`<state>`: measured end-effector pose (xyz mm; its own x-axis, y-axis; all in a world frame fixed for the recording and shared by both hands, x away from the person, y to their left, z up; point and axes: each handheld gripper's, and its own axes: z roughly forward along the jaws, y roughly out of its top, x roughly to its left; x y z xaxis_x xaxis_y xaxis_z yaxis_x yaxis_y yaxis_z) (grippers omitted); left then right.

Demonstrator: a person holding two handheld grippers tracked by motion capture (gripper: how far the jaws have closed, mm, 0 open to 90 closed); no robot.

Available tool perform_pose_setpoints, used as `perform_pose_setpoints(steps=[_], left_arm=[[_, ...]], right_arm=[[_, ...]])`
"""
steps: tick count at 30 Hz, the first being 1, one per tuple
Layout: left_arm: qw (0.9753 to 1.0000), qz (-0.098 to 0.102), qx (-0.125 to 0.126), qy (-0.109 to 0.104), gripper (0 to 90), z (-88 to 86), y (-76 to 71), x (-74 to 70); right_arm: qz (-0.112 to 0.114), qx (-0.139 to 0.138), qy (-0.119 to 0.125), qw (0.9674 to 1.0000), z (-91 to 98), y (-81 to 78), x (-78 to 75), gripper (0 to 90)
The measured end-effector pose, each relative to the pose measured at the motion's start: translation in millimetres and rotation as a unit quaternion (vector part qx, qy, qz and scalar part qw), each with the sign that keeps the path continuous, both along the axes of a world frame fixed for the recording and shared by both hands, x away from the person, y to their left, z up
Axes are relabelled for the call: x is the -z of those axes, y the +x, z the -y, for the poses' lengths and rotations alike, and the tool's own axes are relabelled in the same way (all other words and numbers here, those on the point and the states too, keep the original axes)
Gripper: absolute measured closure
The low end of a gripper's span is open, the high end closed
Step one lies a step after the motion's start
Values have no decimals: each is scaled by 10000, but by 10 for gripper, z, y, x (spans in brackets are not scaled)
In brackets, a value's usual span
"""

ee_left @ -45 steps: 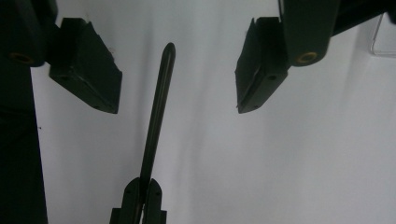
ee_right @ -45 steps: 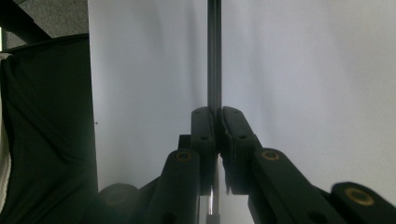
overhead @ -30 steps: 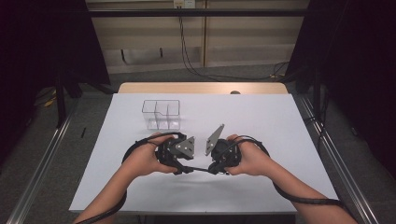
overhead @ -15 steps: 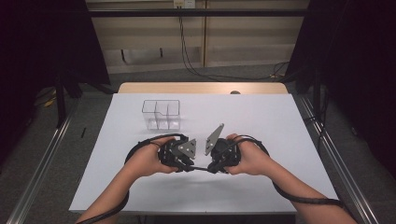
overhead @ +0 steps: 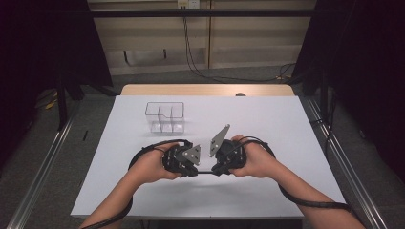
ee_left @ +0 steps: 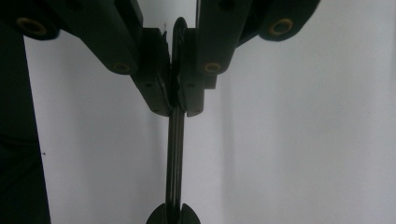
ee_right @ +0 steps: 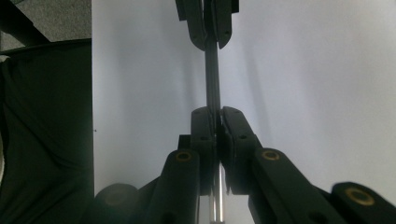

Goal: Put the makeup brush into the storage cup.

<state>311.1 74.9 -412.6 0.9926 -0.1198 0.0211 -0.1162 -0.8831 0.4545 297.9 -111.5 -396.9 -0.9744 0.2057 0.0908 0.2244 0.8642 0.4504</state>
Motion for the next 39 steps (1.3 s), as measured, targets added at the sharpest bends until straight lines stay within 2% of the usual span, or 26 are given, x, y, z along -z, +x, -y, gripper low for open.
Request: perform_pose_setpoints(steps=[5, 18, 21, 28, 34, 39], left_arm=[[10000, -57, -58, -7, 839, -15, 0, 21], [10000, 7, -10, 57, 842, -41, -9, -2], [9999, 60, -16, 127, 842, -48, -10, 6], [9999, 63, -79, 61, 842, -67, -2, 11], [9999, 80, -116, 17, 842, -79, 0, -5], [9998, 60, -167, -29, 842, -105, 6, -3]], right_arm=[[13, -25, 114, 9999, -12, 12, -39, 843], [15, -76, 226, 9997, -19, 16, -42, 837], [32, -80, 256, 9996, -3, 23, -39, 824], [45, -4, 451, 9990, 59, 38, -44, 737], [5, 95, 811, 9967, 120, 51, -12, 640], [20, 207, 1148, 9932, 186, 51, 20, 558]])
